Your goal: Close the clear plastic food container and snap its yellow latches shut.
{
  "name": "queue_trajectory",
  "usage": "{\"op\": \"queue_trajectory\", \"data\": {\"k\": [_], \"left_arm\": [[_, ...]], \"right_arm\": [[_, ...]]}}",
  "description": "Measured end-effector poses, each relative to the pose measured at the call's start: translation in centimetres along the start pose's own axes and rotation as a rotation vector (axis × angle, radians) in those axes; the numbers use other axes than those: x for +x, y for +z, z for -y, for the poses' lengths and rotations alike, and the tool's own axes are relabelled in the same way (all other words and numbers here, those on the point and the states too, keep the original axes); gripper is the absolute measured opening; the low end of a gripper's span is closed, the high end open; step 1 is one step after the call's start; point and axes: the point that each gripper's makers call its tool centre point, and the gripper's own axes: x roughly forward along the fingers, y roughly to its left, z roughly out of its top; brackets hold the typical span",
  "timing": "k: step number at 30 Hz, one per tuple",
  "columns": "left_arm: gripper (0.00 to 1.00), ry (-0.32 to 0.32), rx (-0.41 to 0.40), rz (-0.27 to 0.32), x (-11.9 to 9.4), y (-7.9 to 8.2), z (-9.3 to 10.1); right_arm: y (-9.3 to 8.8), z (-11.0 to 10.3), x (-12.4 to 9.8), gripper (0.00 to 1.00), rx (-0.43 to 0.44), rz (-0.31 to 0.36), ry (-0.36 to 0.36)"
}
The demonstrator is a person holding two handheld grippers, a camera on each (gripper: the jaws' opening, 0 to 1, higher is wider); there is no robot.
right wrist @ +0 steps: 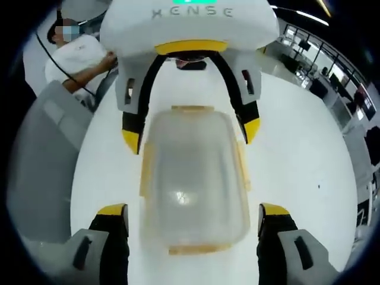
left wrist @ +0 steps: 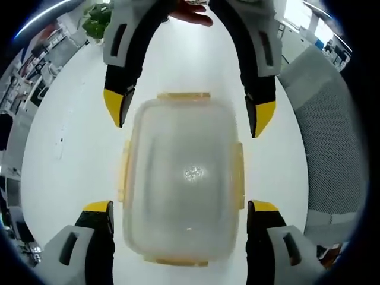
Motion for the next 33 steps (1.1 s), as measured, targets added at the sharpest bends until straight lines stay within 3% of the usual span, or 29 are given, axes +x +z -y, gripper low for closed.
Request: {"op": "queue_trajectory", "data": {"k": [12, 15, 19, 24, 27, 30, 33], "left_arm": [[0.93, 0.022, -0.019, 0.034, -1.0, 0.7, 0.2], [0.94, 0.068, -0.078, 0.115, -1.5, 1.6, -0.4], [0.94, 0.101, -0.131, 0.179, -2.0, 1.7, -0.7], [0.94, 0.144, -0.221, 0.265, -2.3, 1.3, -0.4], [0.94, 0.174, -0.240, 0.289, -2.5, 0.8, -0.4], [0.94, 0.196, -0.319, 0.313, -2.5, 0.2, -0.4], [0.95, 0.186, -0.362, 0.359, -2.6, 0.4, 0.0]], "right_arm": [[0.1, -0.4, -1.0, 0.90, 0.022, 0.035, -0.025], [0.7, 0.1, -1.3, 0.89, 0.056, 0.092, -0.066], [1.5, 0.6, -1.7, 0.89, 0.123, 0.193, -0.117], [1.7, 0.3, -2.0, 0.88, 0.157, 0.247, -0.170], [2.3, 0.4, -2.4, 0.87, 0.171, 0.299, -0.214], [2.7, 0.5, -2.7, 0.88, 0.219, 0.349, -0.249], [2.7, 0.5, -2.8, 0.88, 0.245, 0.369, -0.265]]}}
